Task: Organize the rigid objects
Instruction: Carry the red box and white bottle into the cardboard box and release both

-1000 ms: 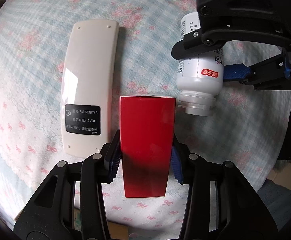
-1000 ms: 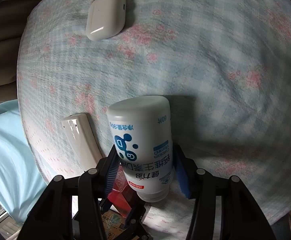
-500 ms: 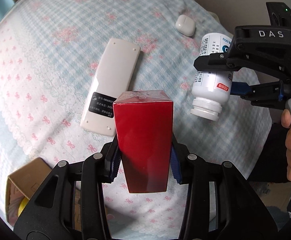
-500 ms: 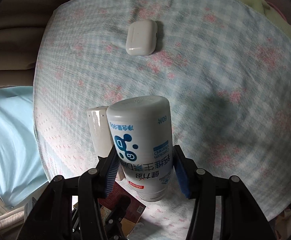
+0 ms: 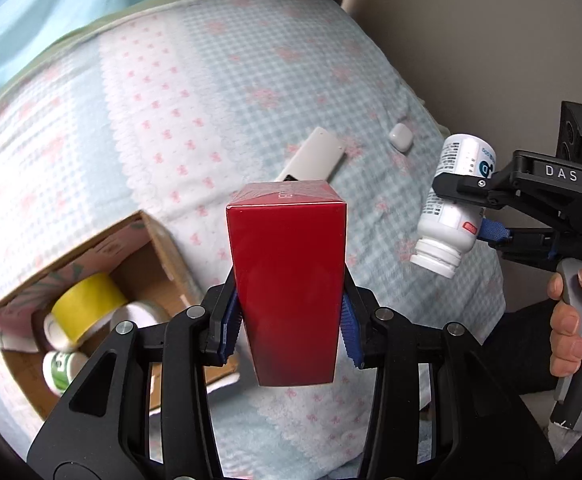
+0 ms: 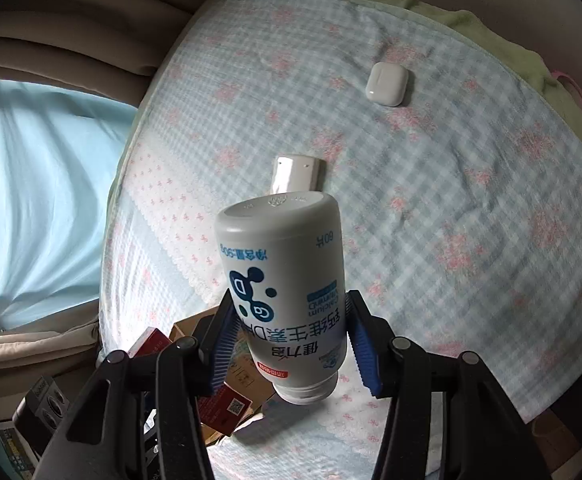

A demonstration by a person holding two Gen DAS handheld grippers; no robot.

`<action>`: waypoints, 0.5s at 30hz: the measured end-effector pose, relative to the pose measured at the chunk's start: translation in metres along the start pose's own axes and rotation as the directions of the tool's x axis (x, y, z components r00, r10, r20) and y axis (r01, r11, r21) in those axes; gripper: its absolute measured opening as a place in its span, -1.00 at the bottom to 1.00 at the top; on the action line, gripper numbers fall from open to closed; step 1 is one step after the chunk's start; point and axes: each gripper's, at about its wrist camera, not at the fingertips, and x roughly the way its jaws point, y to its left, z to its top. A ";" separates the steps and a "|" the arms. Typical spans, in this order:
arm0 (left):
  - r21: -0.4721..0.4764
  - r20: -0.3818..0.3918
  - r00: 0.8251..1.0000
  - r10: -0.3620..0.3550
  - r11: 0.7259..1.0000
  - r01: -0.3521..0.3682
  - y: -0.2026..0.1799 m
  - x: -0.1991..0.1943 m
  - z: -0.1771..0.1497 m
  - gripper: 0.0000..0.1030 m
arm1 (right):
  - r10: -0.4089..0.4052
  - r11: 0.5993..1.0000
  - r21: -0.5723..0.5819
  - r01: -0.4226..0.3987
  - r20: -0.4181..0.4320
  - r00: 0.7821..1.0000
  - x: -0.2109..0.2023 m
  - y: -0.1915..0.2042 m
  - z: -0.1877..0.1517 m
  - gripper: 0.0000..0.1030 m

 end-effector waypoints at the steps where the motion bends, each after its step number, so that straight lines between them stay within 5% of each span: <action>1: -0.023 0.010 1.000 0.016 1.000 -0.016 0.011 -0.010 -0.010 -0.26 | 0.005 1.000 -0.020 -0.005 -0.004 1.000 0.000 0.008 -0.007 -0.07; 15: -0.335 0.097 0.977 0.191 0.931 -0.149 0.171 -0.081 -0.112 -0.26 | 0.027 0.938 -0.338 -0.073 -0.138 0.990 0.038 0.106 -0.109 -0.07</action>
